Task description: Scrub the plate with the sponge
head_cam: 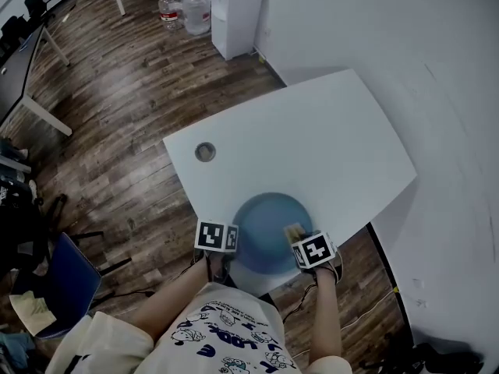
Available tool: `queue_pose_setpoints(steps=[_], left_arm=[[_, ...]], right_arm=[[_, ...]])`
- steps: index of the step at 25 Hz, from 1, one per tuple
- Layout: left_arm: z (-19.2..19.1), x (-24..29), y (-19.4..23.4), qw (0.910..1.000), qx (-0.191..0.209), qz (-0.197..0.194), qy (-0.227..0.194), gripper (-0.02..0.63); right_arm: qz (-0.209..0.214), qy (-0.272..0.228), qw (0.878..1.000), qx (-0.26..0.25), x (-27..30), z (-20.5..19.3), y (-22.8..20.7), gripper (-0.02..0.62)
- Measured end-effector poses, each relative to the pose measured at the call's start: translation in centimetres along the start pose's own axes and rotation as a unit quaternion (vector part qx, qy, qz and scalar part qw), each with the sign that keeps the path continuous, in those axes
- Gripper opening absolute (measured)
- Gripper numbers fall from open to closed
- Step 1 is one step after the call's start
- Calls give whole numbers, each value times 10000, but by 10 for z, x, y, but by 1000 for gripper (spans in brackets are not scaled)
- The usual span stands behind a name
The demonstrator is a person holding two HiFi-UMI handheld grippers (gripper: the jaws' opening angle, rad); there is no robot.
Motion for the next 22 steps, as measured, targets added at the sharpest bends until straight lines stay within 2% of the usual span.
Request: queue_pose_setpoints(steps=[9,16,22], left_arm=[[0,1,-3,9999,125,-29,72,34],[-2,2,-3,9999,91,-63,57,37],[-2,3,-3,9999,128,-58,63,40]], right_arm=[[-245,-111,9990,343,6,22,-19,51],[-174,-265,9969,719,10,39,-27,49],[-344,-341,9956,799,13,49,-24,49]])
Point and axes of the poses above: the fingertips, and each gripper's own axes: x forward along the fingers, y to its left, z out of its top, the point moved 8 cm from there along -x, backward along the fingers, and after that the axes turned 1 degree about -x, right-handed, at the moved point
